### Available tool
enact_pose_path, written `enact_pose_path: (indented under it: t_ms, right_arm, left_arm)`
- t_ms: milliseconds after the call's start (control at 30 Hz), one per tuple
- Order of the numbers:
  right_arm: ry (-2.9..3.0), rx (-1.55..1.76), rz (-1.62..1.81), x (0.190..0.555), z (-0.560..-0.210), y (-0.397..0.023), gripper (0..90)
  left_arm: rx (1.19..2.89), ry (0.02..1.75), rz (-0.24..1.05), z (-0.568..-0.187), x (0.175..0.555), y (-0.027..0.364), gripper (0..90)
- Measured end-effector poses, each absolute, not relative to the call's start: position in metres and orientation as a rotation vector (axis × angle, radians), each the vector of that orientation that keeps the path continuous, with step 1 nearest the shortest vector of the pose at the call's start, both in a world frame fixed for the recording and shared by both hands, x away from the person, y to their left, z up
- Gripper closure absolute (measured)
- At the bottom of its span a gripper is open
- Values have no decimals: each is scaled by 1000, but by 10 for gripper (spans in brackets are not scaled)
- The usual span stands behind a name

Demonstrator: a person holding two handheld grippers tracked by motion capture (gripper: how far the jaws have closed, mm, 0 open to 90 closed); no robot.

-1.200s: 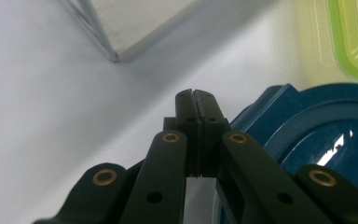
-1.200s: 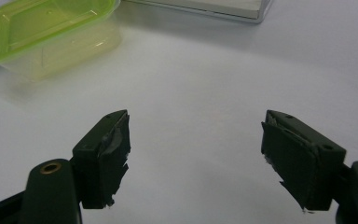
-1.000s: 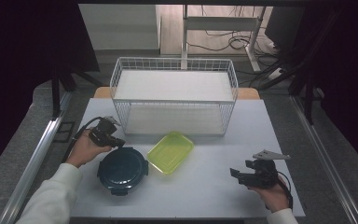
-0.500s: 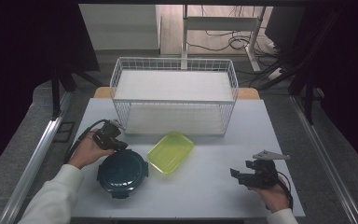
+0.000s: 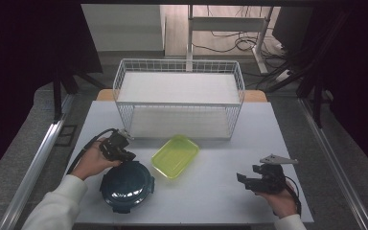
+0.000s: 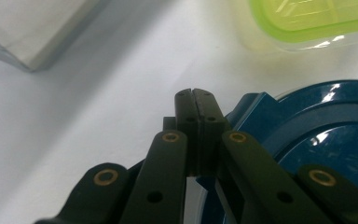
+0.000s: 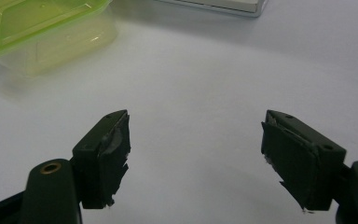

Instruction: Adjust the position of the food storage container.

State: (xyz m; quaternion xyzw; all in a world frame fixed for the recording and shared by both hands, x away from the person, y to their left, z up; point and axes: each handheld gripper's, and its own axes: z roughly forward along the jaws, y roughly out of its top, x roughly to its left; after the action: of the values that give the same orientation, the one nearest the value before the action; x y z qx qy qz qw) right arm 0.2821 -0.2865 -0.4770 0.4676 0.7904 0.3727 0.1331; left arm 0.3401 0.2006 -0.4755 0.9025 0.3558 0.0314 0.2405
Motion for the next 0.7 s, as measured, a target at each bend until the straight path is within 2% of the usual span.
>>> enact_pose_path:
  t_ms: [400, 500, 533, 700]
  right_arm:
    - [2300, 1360, 1078, 283, -478, -284, 235]
    - [2298, 1360, 1079, 283, -477, -284, 234]
    - [2294, 1356, 1080, 283, -477, -285, 233]
    - [2282, 1371, 1088, 282, -476, -287, 232]
  left_arm:
    - [2422, 967, 29, -478, 331, 201, 900]
    - [2417, 981, 47, -478, 329, 200, 900]
    - [2412, 1010, 103, -474, 327, 202, 900]
    - [2329, 1123, 170, -460, 316, 231, 900]
